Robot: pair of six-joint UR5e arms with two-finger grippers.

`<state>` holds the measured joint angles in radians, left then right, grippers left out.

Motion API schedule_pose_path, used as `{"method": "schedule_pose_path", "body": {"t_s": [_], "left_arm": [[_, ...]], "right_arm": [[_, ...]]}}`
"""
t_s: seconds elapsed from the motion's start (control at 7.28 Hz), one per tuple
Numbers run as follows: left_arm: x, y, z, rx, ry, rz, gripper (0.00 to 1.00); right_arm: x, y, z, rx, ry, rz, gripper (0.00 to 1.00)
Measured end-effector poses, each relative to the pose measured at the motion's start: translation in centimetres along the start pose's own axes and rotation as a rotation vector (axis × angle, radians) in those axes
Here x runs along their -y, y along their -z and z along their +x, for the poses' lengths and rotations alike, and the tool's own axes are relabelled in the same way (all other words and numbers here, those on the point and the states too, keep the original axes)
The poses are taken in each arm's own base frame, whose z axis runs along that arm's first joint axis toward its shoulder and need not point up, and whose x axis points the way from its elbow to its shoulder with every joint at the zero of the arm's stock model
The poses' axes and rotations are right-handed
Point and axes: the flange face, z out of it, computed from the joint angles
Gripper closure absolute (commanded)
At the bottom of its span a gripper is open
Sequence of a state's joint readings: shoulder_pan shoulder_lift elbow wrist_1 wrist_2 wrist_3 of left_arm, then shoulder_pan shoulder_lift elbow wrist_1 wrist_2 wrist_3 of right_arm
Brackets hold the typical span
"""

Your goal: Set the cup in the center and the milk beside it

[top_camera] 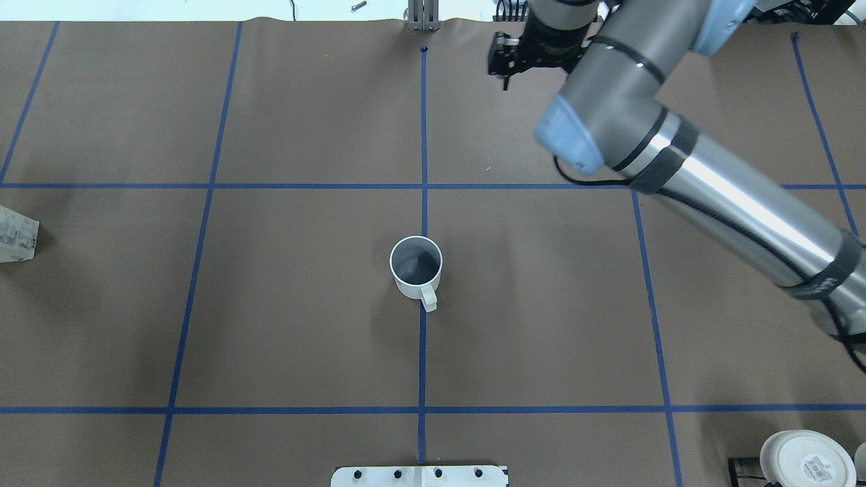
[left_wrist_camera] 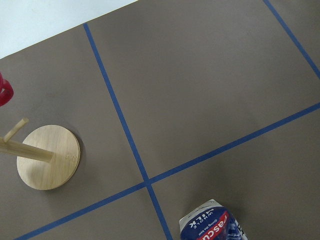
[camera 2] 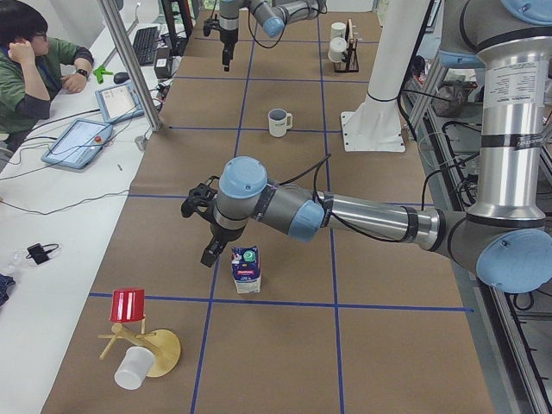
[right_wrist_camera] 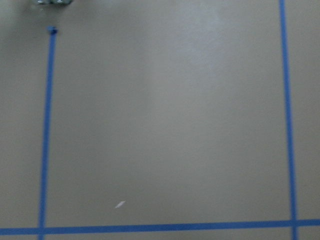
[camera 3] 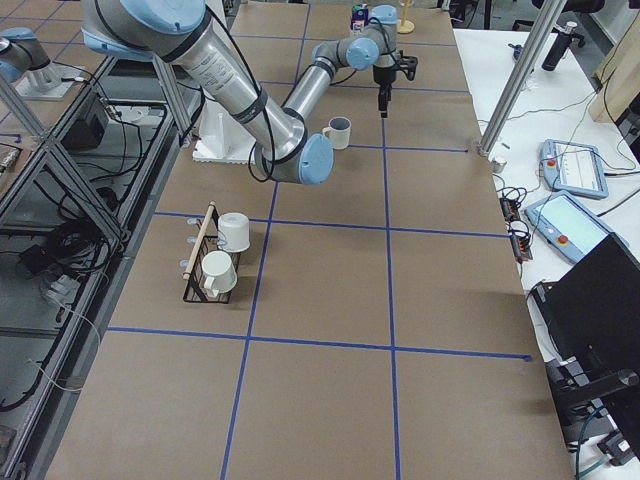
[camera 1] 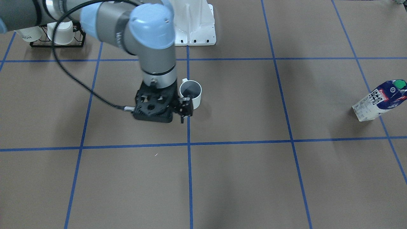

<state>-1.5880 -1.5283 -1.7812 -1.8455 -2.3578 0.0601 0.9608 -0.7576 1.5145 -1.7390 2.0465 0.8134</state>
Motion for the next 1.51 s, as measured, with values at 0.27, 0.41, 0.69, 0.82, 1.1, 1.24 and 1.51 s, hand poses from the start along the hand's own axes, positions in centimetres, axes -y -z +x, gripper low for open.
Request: {"method": "schedule_pose_path", "body": {"t_s": [0.27,0.41,0.69,0.82,1.1,1.24,1.51], "left_arm": [[0.2,0.1,0.5,-0.001,0.191,0.002,0.02],[0.1,-0.1,0.5,-0.001,0.253,-0.002,0.02],[-0.3,-0.4,0.5,-0.004,0.296,-0.011,0.02],[-0.5,-0.5,0.4,-0.005,0.304,-0.016,0.02],[-1.8,-1.3,0.4,-0.008,0.337,-0.04,0.02],[-2.6,-2.3,0.8,-0.01,0.355,-0.062,0.02],[-3.2,-4.3,2.0,-0.01,0.375,-0.097,0.02]], "right_arm": [[3.2,-0.8,18.0,-0.037,0.145,-0.024,0.0],[3.2,-0.5,27.1,-0.042,0.182,-0.039,0.0],[-1.2,-1.3,42.4,-0.056,0.21,-0.089,0.0],[-5.2,-2.5,48.6,-0.073,0.194,-0.125,0.0],[-12.2,-4.0,56.7,-0.088,0.159,-0.183,0.0],[-13.9,-4.2,58.3,-0.087,0.15,-0.192,0.0],[-14.9,-4.4,59.1,-0.084,0.141,-0.198,0.0]]}}
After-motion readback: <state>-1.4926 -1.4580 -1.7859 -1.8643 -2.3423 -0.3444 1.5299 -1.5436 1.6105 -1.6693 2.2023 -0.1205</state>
